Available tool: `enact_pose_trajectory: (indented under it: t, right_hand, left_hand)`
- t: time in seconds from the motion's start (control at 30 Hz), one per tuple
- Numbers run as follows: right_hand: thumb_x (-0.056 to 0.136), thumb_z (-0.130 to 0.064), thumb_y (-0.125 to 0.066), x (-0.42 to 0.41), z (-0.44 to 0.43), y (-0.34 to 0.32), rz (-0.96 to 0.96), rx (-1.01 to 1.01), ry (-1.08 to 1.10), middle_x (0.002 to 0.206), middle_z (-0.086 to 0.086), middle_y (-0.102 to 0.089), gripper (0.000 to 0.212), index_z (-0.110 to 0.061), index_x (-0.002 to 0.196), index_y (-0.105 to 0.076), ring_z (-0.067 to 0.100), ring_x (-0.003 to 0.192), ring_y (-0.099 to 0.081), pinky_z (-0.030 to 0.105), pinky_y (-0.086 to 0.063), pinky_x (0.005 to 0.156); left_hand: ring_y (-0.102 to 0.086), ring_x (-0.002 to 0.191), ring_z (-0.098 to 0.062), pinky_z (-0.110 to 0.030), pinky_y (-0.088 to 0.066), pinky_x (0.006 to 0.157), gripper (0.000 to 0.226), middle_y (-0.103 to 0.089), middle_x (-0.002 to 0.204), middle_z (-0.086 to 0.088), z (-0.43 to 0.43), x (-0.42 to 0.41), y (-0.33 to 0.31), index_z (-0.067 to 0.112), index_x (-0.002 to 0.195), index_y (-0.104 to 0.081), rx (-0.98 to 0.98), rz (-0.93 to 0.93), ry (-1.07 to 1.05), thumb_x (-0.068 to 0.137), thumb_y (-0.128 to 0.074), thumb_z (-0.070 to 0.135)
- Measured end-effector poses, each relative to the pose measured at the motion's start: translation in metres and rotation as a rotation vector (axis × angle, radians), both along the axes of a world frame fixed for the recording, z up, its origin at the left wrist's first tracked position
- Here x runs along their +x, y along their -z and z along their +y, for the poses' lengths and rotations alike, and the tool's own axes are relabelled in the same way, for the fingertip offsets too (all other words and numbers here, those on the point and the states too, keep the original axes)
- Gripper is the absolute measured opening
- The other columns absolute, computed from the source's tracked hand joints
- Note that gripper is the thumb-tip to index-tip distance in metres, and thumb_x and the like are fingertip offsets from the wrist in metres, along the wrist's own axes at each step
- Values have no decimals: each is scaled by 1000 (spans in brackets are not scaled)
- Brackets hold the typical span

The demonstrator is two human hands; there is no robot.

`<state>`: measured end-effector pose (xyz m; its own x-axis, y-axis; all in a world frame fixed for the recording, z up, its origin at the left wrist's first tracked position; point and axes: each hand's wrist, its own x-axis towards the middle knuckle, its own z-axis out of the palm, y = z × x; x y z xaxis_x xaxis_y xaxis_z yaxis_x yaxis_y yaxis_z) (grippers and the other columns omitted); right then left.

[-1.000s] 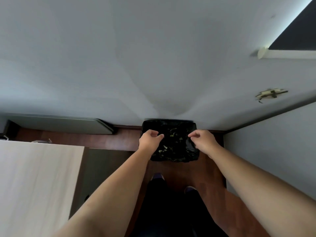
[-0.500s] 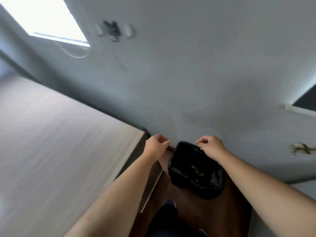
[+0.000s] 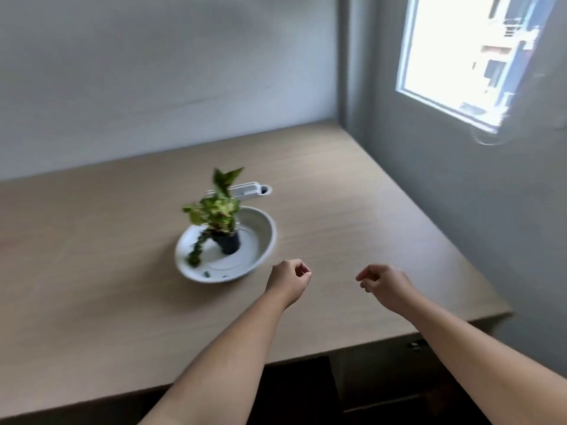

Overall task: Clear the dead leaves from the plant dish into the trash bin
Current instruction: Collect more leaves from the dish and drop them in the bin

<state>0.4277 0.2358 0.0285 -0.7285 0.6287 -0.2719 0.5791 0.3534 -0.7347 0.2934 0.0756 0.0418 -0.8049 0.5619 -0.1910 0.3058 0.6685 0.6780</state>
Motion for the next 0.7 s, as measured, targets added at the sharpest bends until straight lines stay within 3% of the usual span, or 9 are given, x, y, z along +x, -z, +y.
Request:
enact_pose_trajectory:
  t: [0.17, 0.33, 0.5, 0.57, 0.7]
  right_hand:
    - [81, -7, -58, -99, -69, 2, 18, 2, -136, 68, -2, -65, 28, -29, 66, -64, 26, 77, -65, 24, -46, 59]
    - [83, -10, -56, -186, -125, 11, -29, 92, -305, 90, 4, -70, 20, -17, 90, -73, 20, 80, -61, 22, -43, 68]
    - [82, -18, -63, -229, -155, 29, -136, 282, -551, 106, 1, -67, 25, -21, 105, -68, 19, 102, -58, 29, -49, 84]
    - [81, -22, -66, -238, -158, 35, -181, 349, -627, 109, -1, -66, 26, -23, 107, -68, 20, 107, -54, 34, -48, 89]
    - [79, -19, -69, -252, -140, 36, -259, 392, -669, 102, -1, -68, 21, -23, 100, -70, 18, 101, -58, 34, -51, 84]
  left_hand:
    - [-61, 86, -21, -26, -47, 79, 8, -72, 91, -5, -89, -86, 1, 20, 79, -67, -74, 28, -142, 83, -61, 23]
    - [-61, 89, -20, -24, -46, 77, 10, -71, 104, -8, -152, -169, 17, 15, 90, -68, -156, 51, -155, 82, -62, 18]
    - [-49, 123, -21, -25, -39, 98, 39, -56, 130, -2, -185, -220, 41, 19, 120, -61, -354, 126, 55, 82, -66, 23]
    - [-49, 123, -21, -28, -38, 101, 37, -58, 128, -1, -186, -231, 49, 20, 118, -63, -411, 182, 139, 82, -67, 26]
    - [-57, 110, -22, -30, -36, 95, 25, -69, 109, 2, -178, -237, 56, 25, 102, -72, -442, 312, 209, 80, -63, 32]
